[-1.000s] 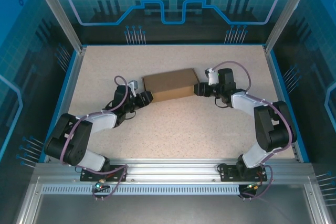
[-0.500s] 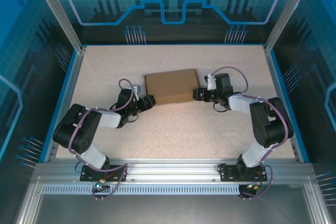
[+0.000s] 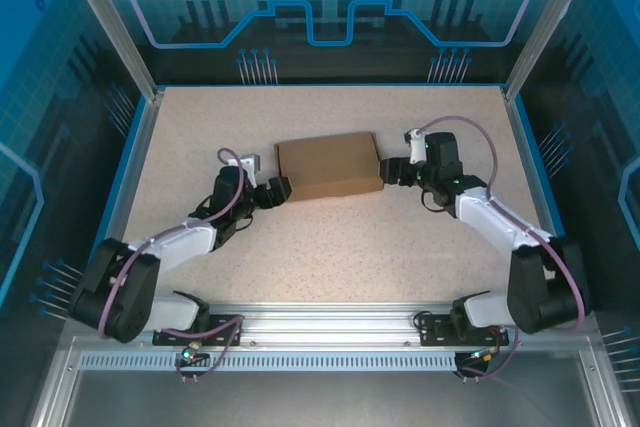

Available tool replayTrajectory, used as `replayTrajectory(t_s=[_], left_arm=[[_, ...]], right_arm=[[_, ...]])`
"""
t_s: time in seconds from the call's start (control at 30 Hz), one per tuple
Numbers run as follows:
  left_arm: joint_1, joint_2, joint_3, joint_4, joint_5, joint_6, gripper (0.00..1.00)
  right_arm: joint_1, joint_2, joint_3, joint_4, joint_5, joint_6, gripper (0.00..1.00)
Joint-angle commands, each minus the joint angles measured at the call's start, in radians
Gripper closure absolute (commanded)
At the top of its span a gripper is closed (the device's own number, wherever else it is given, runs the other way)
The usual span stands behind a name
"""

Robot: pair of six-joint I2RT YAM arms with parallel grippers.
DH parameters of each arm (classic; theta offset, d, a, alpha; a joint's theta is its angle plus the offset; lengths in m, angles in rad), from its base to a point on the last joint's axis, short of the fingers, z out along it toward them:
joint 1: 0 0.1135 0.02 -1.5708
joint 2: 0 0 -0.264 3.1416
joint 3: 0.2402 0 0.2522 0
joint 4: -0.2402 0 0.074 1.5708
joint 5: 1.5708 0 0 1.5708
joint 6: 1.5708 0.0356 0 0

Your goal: Fold the paper box

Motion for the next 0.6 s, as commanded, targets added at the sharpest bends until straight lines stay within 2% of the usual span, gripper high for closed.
replayTrajectory(t_s=[0.0,0.2,0.27,0.33,0.57], left_arm=[[-0.001,-0.095,0.015,-0.099,-0.132,0.109,0.15],[0.0,-0.232,-0.019,-0.141,-0.295,0.217,0.12],[0.001,-0.268,-0.038,-0.127,-0.345,0.253,0.09],[0.007,-0.292,-0.054,-0.11,-0.39,0.26,0.02],[0.086,-0.279,-0.076,-0.058,-0.389,0.271,0.01]], right_arm=[[0.002,-0.079,0.042,-0.08,0.114,-0.071,0.24],[-0.004,-0.161,0.032,-0.119,0.216,-0.127,0.12],[-0.009,-0.191,-0.002,-0.101,0.249,-0.127,0.01],[-0.013,-0.216,-0.036,-0.081,0.275,-0.113,0.0],[-0.019,-0.212,-0.113,-0.044,0.417,-0.136,0.0]])
